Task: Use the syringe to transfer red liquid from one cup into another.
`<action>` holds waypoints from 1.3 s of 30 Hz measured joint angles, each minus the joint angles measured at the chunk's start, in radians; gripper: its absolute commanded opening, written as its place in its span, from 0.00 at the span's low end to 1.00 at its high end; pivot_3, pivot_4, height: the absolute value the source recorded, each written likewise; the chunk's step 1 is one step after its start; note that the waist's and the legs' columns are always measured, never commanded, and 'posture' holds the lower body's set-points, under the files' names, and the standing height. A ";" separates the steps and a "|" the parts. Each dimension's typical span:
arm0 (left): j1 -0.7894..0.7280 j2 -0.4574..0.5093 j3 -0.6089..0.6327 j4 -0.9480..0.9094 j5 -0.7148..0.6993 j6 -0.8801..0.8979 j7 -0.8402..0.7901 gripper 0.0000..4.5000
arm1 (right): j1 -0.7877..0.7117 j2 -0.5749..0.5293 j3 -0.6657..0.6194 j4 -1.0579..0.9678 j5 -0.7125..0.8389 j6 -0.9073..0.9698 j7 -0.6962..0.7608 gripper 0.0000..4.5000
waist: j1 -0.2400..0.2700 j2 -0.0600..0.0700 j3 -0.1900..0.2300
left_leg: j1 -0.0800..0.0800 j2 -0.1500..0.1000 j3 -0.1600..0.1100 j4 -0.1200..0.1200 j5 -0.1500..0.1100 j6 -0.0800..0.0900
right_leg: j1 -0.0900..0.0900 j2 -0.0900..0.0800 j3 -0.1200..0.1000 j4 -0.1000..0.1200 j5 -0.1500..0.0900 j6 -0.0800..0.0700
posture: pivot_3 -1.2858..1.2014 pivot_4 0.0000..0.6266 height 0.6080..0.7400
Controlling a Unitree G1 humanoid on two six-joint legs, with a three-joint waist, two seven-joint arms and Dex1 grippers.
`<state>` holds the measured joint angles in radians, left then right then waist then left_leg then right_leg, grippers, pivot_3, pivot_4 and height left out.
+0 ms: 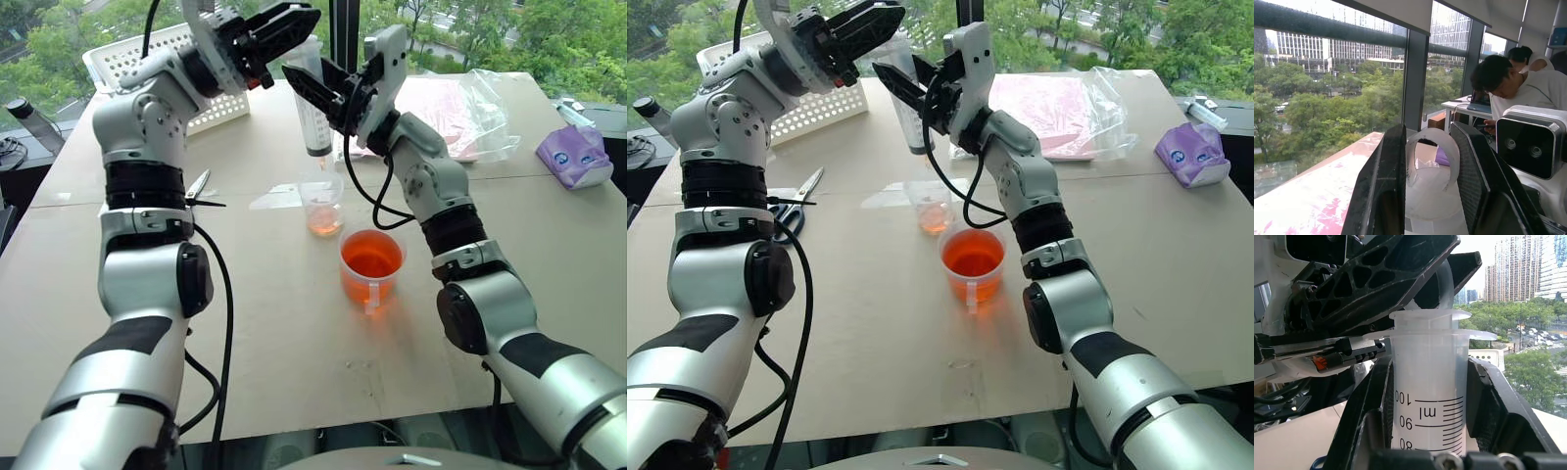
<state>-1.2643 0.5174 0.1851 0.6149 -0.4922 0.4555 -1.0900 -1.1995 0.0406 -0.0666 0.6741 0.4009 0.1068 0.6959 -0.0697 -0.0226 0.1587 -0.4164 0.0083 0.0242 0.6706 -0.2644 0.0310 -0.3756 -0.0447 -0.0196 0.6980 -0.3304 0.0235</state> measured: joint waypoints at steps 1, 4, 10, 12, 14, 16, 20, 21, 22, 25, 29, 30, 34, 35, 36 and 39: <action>0.004 0.000 0.000 -0.005 0.000 0.000 0.000 0.25 | 0.000 0.001 0.000 0.002 0.000 0.000 0.002 0.34 | 0.000 0.000 0.000 | 0.000 0.000 0.000 0.000 0.000 0.000 | 0.000 0.000 0.000 0.000 0.000 0.000 | 0.52 0.24 1.00; 0.011 0.002 0.001 -0.016 0.000 0.002 0.002 0.25 | 0.000 0.003 0.000 0.003 0.001 0.000 0.004 0.34 | 0.000 0.000 0.000 | 0.000 0.000 0.000 0.000 0.000 0.000 | 0.000 0.000 0.000 0.000 0.000 0.000 | 0.52 0.24 1.00; 0.010 0.000 0.009 -0.020 -0.010 0.042 0.007 0.51 | 0.000 0.004 -0.003 0.003 0.006 0.000 0.006 0.34 | 0.000 0.000 0.000 | 0.000 0.000 0.000 0.000 0.000 0.000 | 0.000 0.000 0.000 0.000 0.000 0.000 | 0.52 0.24 1.00; 0.012 -0.003 0.004 -0.018 -0.013 0.069 0.001 0.73 | -0.002 0.000 -0.036 -0.002 0.021 -0.005 -0.004 0.34 | 0.002 0.000 0.000 | 0.000 0.000 0.000 0.000 0.000 0.000 | 0.000 0.000 0.000 0.000 0.000 0.000 | 0.52 0.24 1.00; 0.019 -0.010 0.000 -0.018 -0.014 0.079 -0.002 0.95 | -0.012 -0.002 -0.052 -0.015 0.030 -0.012 -0.006 0.34 | 0.002 0.000 0.000 | 0.000 0.000 0.000 0.000 0.000 0.000 | 0.000 0.000 0.000 0.000 0.000 0.000 | 0.52 0.24 1.00; 0.019 -0.011 -0.001 -0.018 -0.018 0.081 -0.006 0.99 | -0.015 -0.002 -0.060 -0.030 0.031 -0.021 -0.007 0.34 | -0.001 0.000 0.000 | 0.000 0.000 0.000 0.000 0.000 0.000 | 0.000 0.000 0.000 0.000 0.000 0.000 | 0.52 0.24 1.00; 0.018 -0.007 0.005 -0.018 -0.029 0.097 -0.018 0.99 | -0.015 -0.003 -0.065 -0.030 0.031 -0.025 -0.008 0.34 | -0.002 0.000 0.000 | 0.000 0.000 0.000 -0.001 0.001 -0.001 | 0.000 0.000 0.000 0.000 0.000 0.000 | 0.52 0.24 1.00; 0.018 -0.005 0.011 -0.017 -0.034 0.100 -0.017 0.99 | -0.015 -0.003 -0.067 -0.030 0.031 -0.026 -0.008 0.34 | -0.002 0.000 0.000 | 0.000 0.000 -0.001 -0.001 0.001 -0.001 | 0.000 0.000 0.000 0.000 0.000 0.000 | 0.52 0.24 1.00; 0.016 -0.002 0.018 -0.017 -0.041 0.101 -0.016 0.99 | -0.015 -0.004 -0.068 -0.030 0.031 -0.026 -0.008 0.34 | -0.002 0.000 0.000 | 0.000 0.000 -0.001 -0.001 0.001 -0.001 | 0.000 0.000 0.000 0.000 0.000 0.000 | 0.52 0.24 1.00; -0.002 0.005 0.052 -0.016 -0.063 0.108 -0.014 0.99 | -0.015 -0.005 -0.069 -0.031 0.031 -0.026 -0.008 0.34 | -0.001 0.000 0.000 | 0.000 0.000 -0.001 -0.001 0.001 -0.001 | 0.000 0.000 0.000 0.000 0.000 0.000 | 0.52 0.24 1.00; -0.040 0.023 0.102 -0.016 -0.118 0.140 -0.014 0.99 | -0.015 -0.006 -0.069 -0.051 0.031 -0.025 -0.008 0.34 | -0.001 0.000 0.000 | 0.000 0.000 0.000 -0.001 0.001 -0.001 | 0.000 0.000 0.000 0.000 0.000 0.000 | 0.52 0.24 1.00; -0.046 0.030 0.113 -0.016 -0.129 0.145 -0.015 0.99 | -0.013 -0.007 -0.069 -0.058 0.031 -0.025 -0.009 0.34 | -0.002 0.000 0.000 | 0.000 0.000 -0.001 -0.001 0.001 -0.001 | 0.000 0.000 0.000 0.000 0.000 0.000 | 0.52 0.24 1.00; -0.055 0.069 0.138 -0.016 -0.151 0.158 -0.014 0.99 | 0.000 -0.019 -0.071 -0.096 0.039 -0.009 -0.020 0.34 | -0.001 0.000 0.000 | 0.000 0.000 -0.001 0.000 0.001 -0.001 | 0.000 0.000 0.000 0.000 0.000 0.000 | 0.52 0.24 1.00; -0.055 0.080 0.139 -0.016 -0.151 0.159 -0.014 0.99 | 0.010 -0.027 -0.072 -0.119 0.044 0.004 -0.026 0.34 | -0.001 0.000 0.000 | 0.000 0.000 -0.001 0.000 0.001 -0.001 | 0.000 0.000 0.000 0.000 0.000 0.000 | 0.52 0.24 1.00; -0.054 0.096 0.139 -0.016 -0.150 0.162 -0.011 0.99 | 0.028 -0.040 -0.073 -0.156 0.053 0.023 -0.031 0.34 | 0.000 0.000 0.000 | 0.000 0.000 -0.001 0.000 0.001 -0.001 | 0.000 0.000 0.000 0.000 0.000 0.000 | 0.52 0.24 1.00; -0.018 0.154 0.139 -0.027 -0.136 0.170 0.004 0.99 | 0.095 -0.106 -0.089 -0.300 0.101 0.118 -0.047 0.34 | 0.003 0.000 0.000 | 0.000 0.000 -0.001 0.000 0.001 -0.001 | 0.000 0.000 -0.001 0.000 0.000 0.000 | 0.52 0.24 1.00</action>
<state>-1.2827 0.6718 0.3243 0.5876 -0.6282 0.6256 -1.0865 -1.1044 -0.0649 -0.1555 0.3745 0.5017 0.2250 0.6488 -0.0665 -0.0226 0.1587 -0.4163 0.0083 0.0230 0.6703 -0.2636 0.0297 -0.3754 -0.0450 -0.0201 0.6982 -0.3303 0.0235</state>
